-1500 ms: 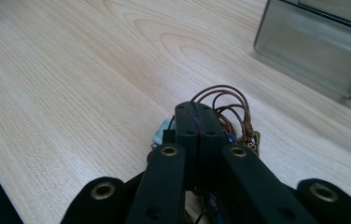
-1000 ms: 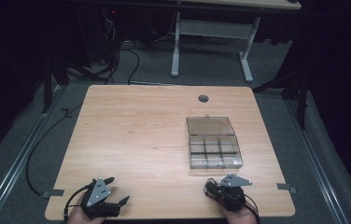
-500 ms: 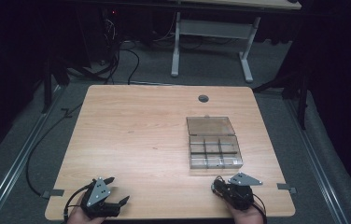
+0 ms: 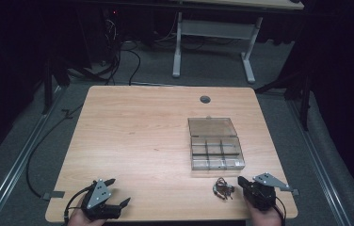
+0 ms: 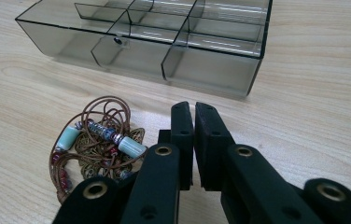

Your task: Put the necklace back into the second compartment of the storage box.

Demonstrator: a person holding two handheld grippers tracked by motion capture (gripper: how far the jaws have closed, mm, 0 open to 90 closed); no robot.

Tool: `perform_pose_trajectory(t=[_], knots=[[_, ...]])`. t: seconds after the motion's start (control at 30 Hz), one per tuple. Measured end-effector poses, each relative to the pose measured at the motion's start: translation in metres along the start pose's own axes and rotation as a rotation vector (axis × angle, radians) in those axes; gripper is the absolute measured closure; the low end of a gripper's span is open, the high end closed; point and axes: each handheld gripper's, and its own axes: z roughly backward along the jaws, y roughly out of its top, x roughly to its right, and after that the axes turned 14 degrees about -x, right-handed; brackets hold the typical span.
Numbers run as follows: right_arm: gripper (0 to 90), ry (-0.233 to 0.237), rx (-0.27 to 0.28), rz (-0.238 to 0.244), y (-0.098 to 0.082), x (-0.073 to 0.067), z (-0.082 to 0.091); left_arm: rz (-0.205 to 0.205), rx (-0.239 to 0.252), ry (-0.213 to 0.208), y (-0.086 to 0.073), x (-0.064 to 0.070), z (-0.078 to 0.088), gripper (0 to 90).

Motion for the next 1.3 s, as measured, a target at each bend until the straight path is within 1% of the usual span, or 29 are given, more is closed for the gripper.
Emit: perform_pose_trajectory(t=[0.17, 0.27, 0.37, 0.4, 0.43, 0.53, 0.6, 0.63, 0.73, 0.77, 0.8, 0.83, 0.9, 1.0, 1.07, 1.1, 1.13, 1.17, 1.2, 1.3], knots=[[86.3, -0.016, -0.006, 0.012, 0.001, -0.003, -0.001, -0.003, -0.001, 0.000, 0.000, 0.000, 0.000, 14.7], [81.9, -0.020, -0.019, 0.006, 0.002, -0.004, -0.001, -0.002, -0.003, 0.001, 0.000, 0.000, 0.000, 14.7], [79.9, -0.022, -0.029, -0.003, 0.003, -0.005, 0.000, 0.002, 0.003, 0.001, 0.000, 0.000, 0.000, 14.7], [78.5, -0.026, -0.050, 0.002, 0.004, -0.006, 0.000, 0.001, 0.004, 0.000, 0.000, 0.000, 0.000, 14.7], [78.5, -0.026, -0.050, 0.002, 0.004, -0.006, 0.000, 0.000, 0.004, 0.000, 0.000, 0.000, 0.000, 14.7], [76.2, -0.032, -0.087, 0.023, 0.005, -0.009, 0.000, -0.005, 0.004, -0.001, -0.001, 0.000, 0.001, 14.7], [75.3, -0.027, -0.115, 0.021, 0.007, -0.009, 0.002, -0.007, 0.006, -0.001, -0.001, 0.001, 0.001, 14.7], [75.3, -0.027, -0.115, 0.021, 0.007, -0.009, 0.002, -0.009, 0.006, -0.002, -0.001, 0.001, 0.001, 14.7], [74.1, -0.026, -0.144, 0.024, 0.010, -0.008, 0.004, -0.016, 0.004, -0.003, -0.001, 0.001, 0.001, 14.7], [73.5, -0.026, -0.157, 0.024, 0.012, -0.008, 0.005, -0.017, 0.004, -0.003, -0.001, 0.001, 0.001, 14.6], [72.0, -0.025, -0.185, 0.030, 0.014, -0.008, 0.005, -0.018, 0.003, -0.004, -0.001, 0.001, 0.001, 14.6], [72.0, -0.025, -0.185, 0.030, 0.014, -0.008, 0.005, -0.018, 0.003, -0.005, -0.001, 0.001, 0.001, 14.6], [69.9, -0.026, -0.210, 0.027, 0.017, -0.008, 0.005, -0.018, 0.004, -0.006, -0.001, 0.001, 0.001, 14.6], [68.8, -0.013, -0.247, 0.022, 0.021, -0.007, 0.005, -0.019, 0.004, -0.008, -0.001, 0.001, 0.001, 14.6], [68.0, -0.013, -0.290, 0.013, 0.024, -0.004, 0.005, -0.019, 0.004, -0.009, -0.001, 0.001, 0.001, 14.5], [68.0, -0.013, -0.290, 0.013, 0.024, -0.004, 0.005, -0.020, 0.004, -0.009, -0.001, 0.001, 0.001, 14.5], [67.8, -0.007, -0.299, 0.010, 0.025, -0.003, 0.006, -0.020, 0.004, -0.010, -0.001, 0.001, 0.001, 14.5], [67.6, 0.002, -0.322, 0.002, 0.028, -0.001, 0.006, -0.020, 0.004, -0.010, -0.001, 0.001, 0.001, 14.5], [67.6, 0.002, -0.322, 0.002, 0.028, -0.001, 0.006, -0.020, 0.004, -0.012, -0.001, 0.001, 0.001, 14.5], [66.8, 0.014, -0.366, -0.001, 0.030, 0.001, 0.003, -0.021, 0.005, -0.011, -0.001, 0.001, 0.001, 14.4]])
